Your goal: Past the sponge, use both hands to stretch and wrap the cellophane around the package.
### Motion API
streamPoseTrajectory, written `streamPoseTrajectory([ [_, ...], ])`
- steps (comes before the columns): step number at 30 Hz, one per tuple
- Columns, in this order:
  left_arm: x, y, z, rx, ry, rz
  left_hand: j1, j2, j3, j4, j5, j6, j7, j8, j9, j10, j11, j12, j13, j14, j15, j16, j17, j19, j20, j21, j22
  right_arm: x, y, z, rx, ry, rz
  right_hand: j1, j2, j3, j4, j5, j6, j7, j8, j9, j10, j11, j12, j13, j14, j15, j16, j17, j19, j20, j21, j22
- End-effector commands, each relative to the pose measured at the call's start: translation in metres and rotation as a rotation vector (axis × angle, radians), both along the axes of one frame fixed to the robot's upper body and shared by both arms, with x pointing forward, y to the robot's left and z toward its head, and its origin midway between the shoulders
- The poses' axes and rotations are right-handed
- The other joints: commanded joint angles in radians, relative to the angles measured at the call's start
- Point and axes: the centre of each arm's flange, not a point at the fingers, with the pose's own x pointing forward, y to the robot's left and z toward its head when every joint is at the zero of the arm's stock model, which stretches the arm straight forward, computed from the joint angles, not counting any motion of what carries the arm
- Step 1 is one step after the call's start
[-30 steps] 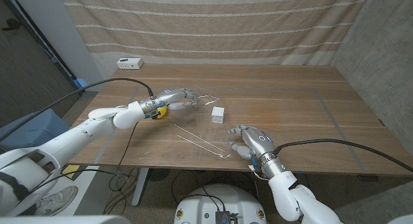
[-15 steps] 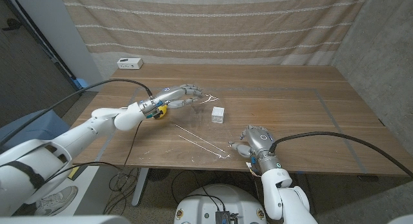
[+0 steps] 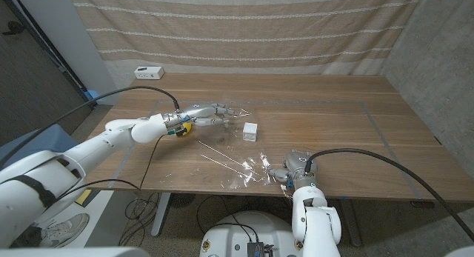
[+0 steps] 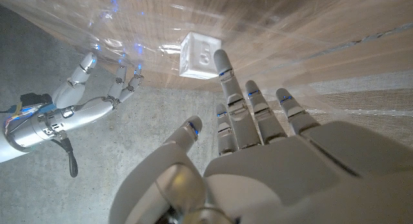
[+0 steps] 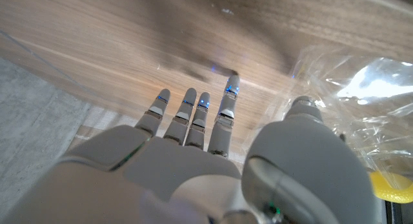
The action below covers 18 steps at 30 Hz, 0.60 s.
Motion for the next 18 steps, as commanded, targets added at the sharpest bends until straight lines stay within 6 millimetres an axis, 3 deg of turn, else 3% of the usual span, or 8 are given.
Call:
streamPoseTrajectory([
  [1, 0.009, 0.005, 0.001, 0.058, 0.012, 0.058, -0.013, 0.018, 0.003, 0.012, -0.004, 0.021, 0.028, 0.007, 0.002, 0.097, 0.035, 0.025, 0.016, 0.065, -0.022, 0.008, 0.003, 0.013, 0.002, 0.009, 0.001, 0.002, -0.006, 0.001, 0.066, 0.129, 0.128, -0.029, 0.007, -0.008, 0.018, 0.006, 0.061, 0.010, 0.020, 0.002, 0.035, 0.008, 0.014, 0.001, 0.011, 0.008, 0.009, 0.006, 0.009, -0.004, 0.004, 0.001],
  [4, 0.011, 0.007, 0.000, 0.055, 0.005, 0.064, -0.013, 0.016, 0.006, 0.012, -0.003, 0.013, 0.019, 0.002, 0.002, 0.066, 0.030, 0.011, 0.023, 0.067, -0.011, 0.001, 0.002, 0.011, 0.006, 0.007, 0.000, 0.005, -0.007, 0.002, 0.076, 0.174, 0.195, -0.048, 0.026, -0.009, 0.029, 0.008, 0.102, 0.017, 0.030, 0.000, 0.030, 0.020, 0.009, -0.003, -0.009, 0.022, 0.002, 0.007, 0.003, -0.005, 0.002, 0.002],
  [6, 0.013, 0.007, -0.001, 0.060, 0.007, 0.071, -0.015, 0.016, 0.007, 0.013, -0.003, -0.001, 0.006, -0.003, 0.002, 0.036, 0.034, -0.004, 0.026, 0.056, -0.006, -0.008, 0.003, 0.005, 0.009, 0.004, 0.000, 0.007, -0.008, 0.003, 0.089, 0.187, 0.265, -0.043, 0.035, -0.006, 0.025, 0.011, 0.134, 0.023, 0.038, -0.002, 0.029, 0.006, 0.006, -0.006, -0.014, 0.023, 0.002, 0.007, 0.000, -0.006, 0.002, 0.002],
  [9, 0.019, 0.008, -0.003, 0.067, 0.020, 0.084, -0.016, 0.016, 0.009, 0.014, -0.002, -0.011, 0.000, -0.005, 0.002, 0.012, 0.015, -0.020, 0.025, 0.053, -0.008, -0.014, 0.003, 0.001, 0.011, 0.002, 0.000, 0.011, -0.013, 0.004, 0.182, 0.220, 0.400, 0.028, 0.071, 0.027, -0.013, 0.025, 0.179, 0.025, 0.044, -0.006, 0.034, -0.008, 0.002, -0.014, -0.048, 0.018, -0.012, 0.001, 0.002, -0.008, 0.004, 0.001],
  [10, 0.021, 0.008, -0.004, 0.071, 0.029, 0.087, -0.017, 0.016, 0.010, 0.014, -0.002, -0.011, 0.001, -0.005, 0.002, 0.006, 0.015, -0.024, 0.024, 0.050, -0.009, -0.015, 0.003, 0.001, 0.012, 0.002, 0.000, 0.012, -0.015, 0.005, 0.213, 0.224, 0.435, 0.109, 0.083, 0.057, -0.063, 0.036, 0.184, 0.020, 0.038, -0.008, 0.039, -0.014, -0.002, -0.021, -0.049, 0.016, -0.014, -0.007, 0.031, -0.018, 0.017, 0.002],
  [12, 0.025, 0.009, -0.005, 0.074, 0.035, 0.098, -0.018, 0.018, 0.012, 0.016, -0.002, -0.018, 0.000, -0.005, 0.002, -0.015, 0.001, -0.039, 0.021, 0.046, -0.015, -0.019, 0.003, 0.001, 0.012, 0.001, 0.000, 0.014, -0.015, 0.008, 0.235, 0.237, 0.443, 0.143, 0.078, 0.066, -0.088, 0.039, 0.174, 0.007, 0.028, -0.010, 0.041, -0.016, -0.005, -0.025, -0.047, 0.012, -0.014, -0.011, 0.048, -0.023, 0.024, 0.001],
  [13, 0.026, 0.009, -0.006, 0.076, 0.041, 0.100, -0.019, 0.017, 0.016, 0.016, -0.002, -0.026, -0.002, -0.005, 0.002, -0.059, -0.025, -0.067, 0.016, 0.036, -0.019, -0.025, 0.003, 0.001, 0.012, 0.000, -0.001, 0.015, -0.015, 0.010, 0.228, 0.248, 0.441, 0.154, 0.074, 0.067, -0.097, 0.040, 0.143, 0.004, 0.013, -0.010, 0.033, -0.017, -0.010, -0.026, -0.053, 0.013, -0.017, -0.013, 0.045, -0.020, 0.022, 0.001],
  [18, 0.030, 0.009, -0.006, 0.062, 0.035, 0.104, -0.018, 0.018, 0.023, 0.014, -0.001, -0.054, -0.015, -0.009, 0.002, -0.111, -0.050, -0.100, 0.011, 0.010, -0.021, -0.033, 0.002, -0.008, 0.008, -0.005, -0.001, 0.024, -0.008, 0.016, 0.217, 0.334, 0.470, 0.137, 0.055, 0.050, -0.099, 0.041, 0.053, -0.019, -0.028, -0.008, -0.045, -0.016, -0.045, -0.028, -0.118, 0.041, -0.035, -0.009, -0.011, -0.002, 0.001, 0.001],
])
